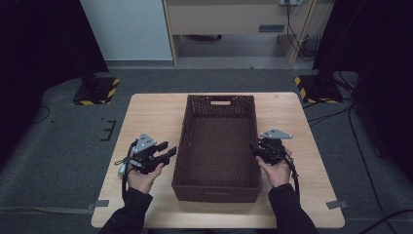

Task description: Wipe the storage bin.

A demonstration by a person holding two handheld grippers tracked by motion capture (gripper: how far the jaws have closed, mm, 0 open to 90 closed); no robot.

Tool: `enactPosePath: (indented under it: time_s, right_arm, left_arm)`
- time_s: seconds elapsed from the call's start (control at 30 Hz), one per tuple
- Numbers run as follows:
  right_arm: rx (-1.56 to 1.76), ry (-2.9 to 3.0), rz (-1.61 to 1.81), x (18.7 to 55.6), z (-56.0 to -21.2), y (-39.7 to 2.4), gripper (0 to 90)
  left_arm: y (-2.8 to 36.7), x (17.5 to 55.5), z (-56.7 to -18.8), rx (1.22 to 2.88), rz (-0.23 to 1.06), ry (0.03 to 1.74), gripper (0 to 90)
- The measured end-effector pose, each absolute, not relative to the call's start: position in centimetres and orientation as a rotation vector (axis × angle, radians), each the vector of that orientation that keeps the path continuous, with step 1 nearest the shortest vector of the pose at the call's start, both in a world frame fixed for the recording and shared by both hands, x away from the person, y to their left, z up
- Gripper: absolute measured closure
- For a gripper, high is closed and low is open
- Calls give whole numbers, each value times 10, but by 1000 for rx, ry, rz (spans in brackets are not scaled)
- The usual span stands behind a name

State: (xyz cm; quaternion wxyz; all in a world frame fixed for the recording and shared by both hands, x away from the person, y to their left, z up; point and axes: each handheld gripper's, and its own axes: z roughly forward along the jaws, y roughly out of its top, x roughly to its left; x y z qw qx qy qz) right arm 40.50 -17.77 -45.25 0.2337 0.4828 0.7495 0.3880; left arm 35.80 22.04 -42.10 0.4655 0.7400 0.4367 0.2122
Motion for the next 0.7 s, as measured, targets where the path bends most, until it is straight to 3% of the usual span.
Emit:
enactPosePath:
  time_s: [0.23,0.7]
  right_arm:
    - [1331,2051,1029,400,-451,-186,702]
    - [1326,2053,1022,394,-451,-197,687]
  left_arm:
    - [283,357,-425,1767,610,1225,534]
    - [330,359,-460,1843,647,1348,527]
